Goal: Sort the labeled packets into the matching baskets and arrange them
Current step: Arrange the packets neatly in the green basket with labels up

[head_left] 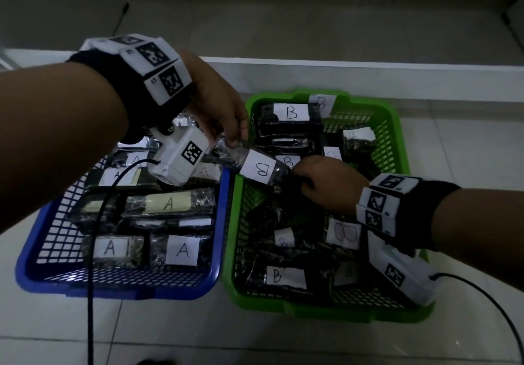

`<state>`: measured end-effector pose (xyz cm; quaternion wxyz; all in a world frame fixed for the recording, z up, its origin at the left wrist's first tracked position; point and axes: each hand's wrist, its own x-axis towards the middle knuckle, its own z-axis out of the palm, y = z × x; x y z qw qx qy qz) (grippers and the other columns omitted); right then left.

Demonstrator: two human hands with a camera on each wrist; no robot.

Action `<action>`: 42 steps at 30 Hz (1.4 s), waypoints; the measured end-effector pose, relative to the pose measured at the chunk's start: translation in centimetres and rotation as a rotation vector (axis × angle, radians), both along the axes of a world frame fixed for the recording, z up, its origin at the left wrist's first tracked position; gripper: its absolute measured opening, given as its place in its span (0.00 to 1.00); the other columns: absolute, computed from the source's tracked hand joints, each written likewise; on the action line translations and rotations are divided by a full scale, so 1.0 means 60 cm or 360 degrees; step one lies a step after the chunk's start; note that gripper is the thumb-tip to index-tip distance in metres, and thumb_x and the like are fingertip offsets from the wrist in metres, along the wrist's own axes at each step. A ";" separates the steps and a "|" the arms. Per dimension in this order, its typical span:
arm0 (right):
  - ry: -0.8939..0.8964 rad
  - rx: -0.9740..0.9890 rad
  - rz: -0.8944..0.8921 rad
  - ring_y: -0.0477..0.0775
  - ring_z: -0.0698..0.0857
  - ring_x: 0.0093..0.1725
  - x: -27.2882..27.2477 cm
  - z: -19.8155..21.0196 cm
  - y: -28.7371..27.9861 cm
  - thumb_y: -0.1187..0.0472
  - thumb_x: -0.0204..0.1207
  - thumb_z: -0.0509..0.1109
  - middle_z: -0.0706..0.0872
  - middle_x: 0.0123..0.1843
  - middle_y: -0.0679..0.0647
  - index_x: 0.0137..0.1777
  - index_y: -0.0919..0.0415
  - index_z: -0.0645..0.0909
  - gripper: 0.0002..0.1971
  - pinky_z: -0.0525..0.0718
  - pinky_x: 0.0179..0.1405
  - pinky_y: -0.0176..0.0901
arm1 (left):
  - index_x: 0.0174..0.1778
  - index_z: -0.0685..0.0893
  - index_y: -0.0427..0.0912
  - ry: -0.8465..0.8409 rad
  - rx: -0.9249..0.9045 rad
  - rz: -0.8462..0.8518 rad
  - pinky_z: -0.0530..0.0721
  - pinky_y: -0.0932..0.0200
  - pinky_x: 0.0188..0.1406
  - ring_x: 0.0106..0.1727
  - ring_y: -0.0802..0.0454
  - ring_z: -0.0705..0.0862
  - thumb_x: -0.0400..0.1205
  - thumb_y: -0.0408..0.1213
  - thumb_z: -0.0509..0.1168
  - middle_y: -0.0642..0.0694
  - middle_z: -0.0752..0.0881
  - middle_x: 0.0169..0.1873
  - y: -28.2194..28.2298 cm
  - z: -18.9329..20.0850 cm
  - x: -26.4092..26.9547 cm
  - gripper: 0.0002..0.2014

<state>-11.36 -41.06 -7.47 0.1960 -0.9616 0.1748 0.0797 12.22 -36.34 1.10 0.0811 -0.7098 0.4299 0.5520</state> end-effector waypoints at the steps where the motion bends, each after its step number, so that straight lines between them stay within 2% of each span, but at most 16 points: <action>1: 0.0021 -0.0032 0.0096 0.57 0.79 0.63 -0.004 0.002 -0.001 0.61 0.76 0.66 0.82 0.63 0.56 0.62 0.59 0.83 0.16 0.77 0.58 0.45 | 0.50 0.80 0.38 -0.0005 0.0004 0.0011 0.87 0.64 0.32 0.41 0.50 0.83 0.79 0.21 0.63 0.41 0.84 0.40 0.000 0.000 -0.001 0.09; 3: 0.0172 -0.0162 0.0287 0.64 0.78 0.61 -0.012 -0.004 0.003 0.53 0.70 0.74 0.80 0.62 0.61 0.61 0.59 0.83 0.20 0.78 0.56 0.53 | 0.49 0.80 0.39 -0.0008 0.0009 0.0028 0.87 0.63 0.32 0.41 0.50 0.83 0.79 0.21 0.62 0.41 0.84 0.40 0.000 -0.002 -0.003 0.09; 5: 0.0294 -0.0290 0.0355 0.67 0.75 0.63 -0.016 -0.008 0.017 0.49 0.66 0.77 0.77 0.65 0.63 0.63 0.59 0.81 0.26 0.74 0.58 0.57 | 0.48 0.79 0.39 -0.0026 0.0005 0.0028 0.87 0.65 0.30 0.41 0.51 0.82 0.79 0.21 0.62 0.42 0.83 0.40 0.001 -0.005 -0.005 0.09; 7: 0.0303 -0.0338 0.0349 0.65 0.69 0.68 -0.011 -0.010 0.028 0.53 0.70 0.74 0.71 0.69 0.62 0.67 0.61 0.77 0.26 0.68 0.61 0.55 | 0.47 0.79 0.40 -0.0049 -0.0008 0.0032 0.86 0.67 0.28 0.39 0.51 0.81 0.80 0.21 0.62 0.42 0.83 0.38 0.001 -0.006 -0.006 0.09; 9: 0.0249 -0.0299 0.0336 0.61 0.68 0.69 -0.002 -0.009 0.028 0.54 0.74 0.71 0.71 0.69 0.60 0.67 0.62 0.76 0.23 0.67 0.62 0.50 | 0.46 0.79 0.40 -0.0063 -0.0015 0.0031 0.86 0.66 0.27 0.38 0.51 0.81 0.80 0.21 0.61 0.42 0.83 0.37 0.001 -0.006 -0.007 0.09; 13: 0.0257 -0.0128 0.0340 0.56 0.73 0.63 -0.005 0.006 0.011 0.48 0.78 0.65 0.77 0.63 0.55 0.65 0.59 0.75 0.20 0.71 0.61 0.47 | 0.47 0.79 0.40 -0.0059 -0.0023 0.0057 0.86 0.65 0.28 0.38 0.51 0.82 0.80 0.21 0.61 0.42 0.83 0.38 0.004 -0.011 -0.008 0.09; 16: 0.0162 -0.0098 0.0295 0.57 0.79 0.58 -0.023 0.015 0.007 0.50 0.83 0.58 0.81 0.61 0.57 0.67 0.58 0.72 0.18 0.74 0.56 0.46 | 0.49 0.80 0.38 -0.0033 -0.0021 0.0062 0.86 0.67 0.27 0.33 0.55 0.84 0.81 0.22 0.60 0.43 0.84 0.39 0.005 -0.010 -0.006 0.08; 18: 0.0137 0.0075 0.0083 0.58 0.81 0.57 -0.030 0.015 0.009 0.51 0.83 0.58 0.82 0.60 0.57 0.69 0.55 0.70 0.17 0.78 0.54 0.47 | 0.50 0.79 0.39 -0.0039 -0.0022 0.0061 0.86 0.67 0.27 0.33 0.55 0.84 0.81 0.22 0.60 0.43 0.84 0.39 0.005 -0.009 -0.006 0.08; 21: 0.0073 0.0375 -0.0276 0.58 0.81 0.57 -0.022 0.010 0.005 0.56 0.84 0.60 0.82 0.57 0.58 0.64 0.56 0.79 0.13 0.75 0.53 0.43 | 0.49 0.78 0.39 -0.0077 -0.0029 0.0055 0.86 0.67 0.27 0.37 0.52 0.82 0.82 0.22 0.60 0.42 0.83 0.39 0.005 -0.007 -0.009 0.08; 25: 0.0121 0.0492 -0.0419 0.56 0.81 0.61 -0.004 0.007 0.001 0.59 0.84 0.59 0.84 0.63 0.58 0.65 0.60 0.80 0.14 0.71 0.50 0.34 | 0.49 0.78 0.39 -0.0070 -0.0019 0.0042 0.86 0.65 0.29 0.40 0.50 0.82 0.82 0.22 0.59 0.41 0.83 0.41 0.007 -0.008 -0.012 0.08; 28: 0.0120 0.0508 -0.0475 0.57 0.82 0.61 -0.008 0.005 0.003 0.60 0.80 0.64 0.84 0.62 0.59 0.65 0.59 0.76 0.14 0.77 0.53 0.39 | 0.48 0.78 0.41 -0.0077 -0.0040 0.0040 0.86 0.67 0.29 0.40 0.51 0.82 0.82 0.23 0.60 0.42 0.83 0.41 0.009 -0.011 -0.011 0.08; 30: 0.0091 0.0540 -0.0509 0.58 0.83 0.58 -0.014 0.004 0.007 0.63 0.76 0.67 0.84 0.60 0.59 0.64 0.59 0.75 0.16 0.82 0.55 0.46 | 0.49 0.78 0.41 -0.0093 -0.0063 0.0024 0.86 0.67 0.29 0.39 0.52 0.81 0.82 0.24 0.60 0.43 0.82 0.41 0.010 -0.013 -0.011 0.08; 32: -0.0016 0.0607 -0.0631 0.57 0.84 0.51 -0.016 0.004 0.009 0.65 0.74 0.68 0.85 0.55 0.59 0.61 0.59 0.76 0.15 0.83 0.47 0.45 | 0.50 0.77 0.40 -0.0096 -0.0070 0.0003 0.86 0.67 0.29 0.39 0.52 0.81 0.82 0.23 0.60 0.43 0.82 0.41 0.011 -0.015 -0.011 0.08; 35: -0.0227 0.0744 -0.0823 0.54 0.81 0.41 -0.011 0.007 0.006 0.65 0.75 0.66 0.83 0.46 0.55 0.53 0.58 0.77 0.07 0.77 0.37 0.42 | 0.49 0.77 0.40 -0.0071 -0.0052 -0.0024 0.87 0.66 0.30 0.39 0.51 0.81 0.82 0.23 0.60 0.42 0.82 0.41 0.011 -0.014 -0.012 0.08; 39: -0.0504 0.0679 -0.1055 0.47 0.77 0.38 -0.008 0.030 -0.015 0.65 0.75 0.65 0.80 0.40 0.48 0.48 0.56 0.78 0.04 0.73 0.36 0.39 | 0.47 0.77 0.40 -0.0021 -0.0075 -0.0035 0.86 0.65 0.30 0.40 0.50 0.80 0.81 0.20 0.61 0.43 0.81 0.41 0.013 -0.003 -0.019 0.10; 42: -0.0524 0.0623 -0.1091 0.49 0.80 0.37 -0.020 0.053 -0.059 0.66 0.76 0.64 0.81 0.40 0.50 0.48 0.56 0.77 0.05 0.74 0.35 0.39 | 0.51 0.75 0.39 0.0005 -0.0083 -0.0157 0.85 0.68 0.28 0.39 0.51 0.81 0.81 0.20 0.61 0.43 0.81 0.41 0.015 0.002 -0.045 0.10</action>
